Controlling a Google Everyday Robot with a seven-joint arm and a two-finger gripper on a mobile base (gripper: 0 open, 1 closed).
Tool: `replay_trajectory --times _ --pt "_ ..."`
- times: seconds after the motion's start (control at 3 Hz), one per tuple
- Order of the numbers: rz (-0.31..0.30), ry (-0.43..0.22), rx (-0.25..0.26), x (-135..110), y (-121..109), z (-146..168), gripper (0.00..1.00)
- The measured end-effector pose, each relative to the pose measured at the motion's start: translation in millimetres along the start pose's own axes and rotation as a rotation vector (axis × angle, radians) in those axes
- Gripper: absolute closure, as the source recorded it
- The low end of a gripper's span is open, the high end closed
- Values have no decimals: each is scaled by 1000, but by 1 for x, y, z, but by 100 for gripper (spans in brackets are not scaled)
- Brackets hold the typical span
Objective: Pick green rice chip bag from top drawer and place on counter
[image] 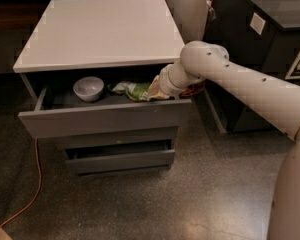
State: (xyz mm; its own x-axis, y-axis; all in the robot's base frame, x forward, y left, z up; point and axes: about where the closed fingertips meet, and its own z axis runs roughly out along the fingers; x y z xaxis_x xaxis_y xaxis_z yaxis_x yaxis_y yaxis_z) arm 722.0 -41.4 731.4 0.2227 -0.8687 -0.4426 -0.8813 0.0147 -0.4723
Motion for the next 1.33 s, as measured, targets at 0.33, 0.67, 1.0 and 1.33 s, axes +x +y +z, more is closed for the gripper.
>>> replay_trajectory --times 0.33,0.67,1.0,1.33 --pt "12 -12 -13 6 -5 16 100" --pt "31 -22 -34 11 -4 28 100" --pt "50 -29 -51 14 0 35 100" --pt "64 -32 -60 19 0 42 100"
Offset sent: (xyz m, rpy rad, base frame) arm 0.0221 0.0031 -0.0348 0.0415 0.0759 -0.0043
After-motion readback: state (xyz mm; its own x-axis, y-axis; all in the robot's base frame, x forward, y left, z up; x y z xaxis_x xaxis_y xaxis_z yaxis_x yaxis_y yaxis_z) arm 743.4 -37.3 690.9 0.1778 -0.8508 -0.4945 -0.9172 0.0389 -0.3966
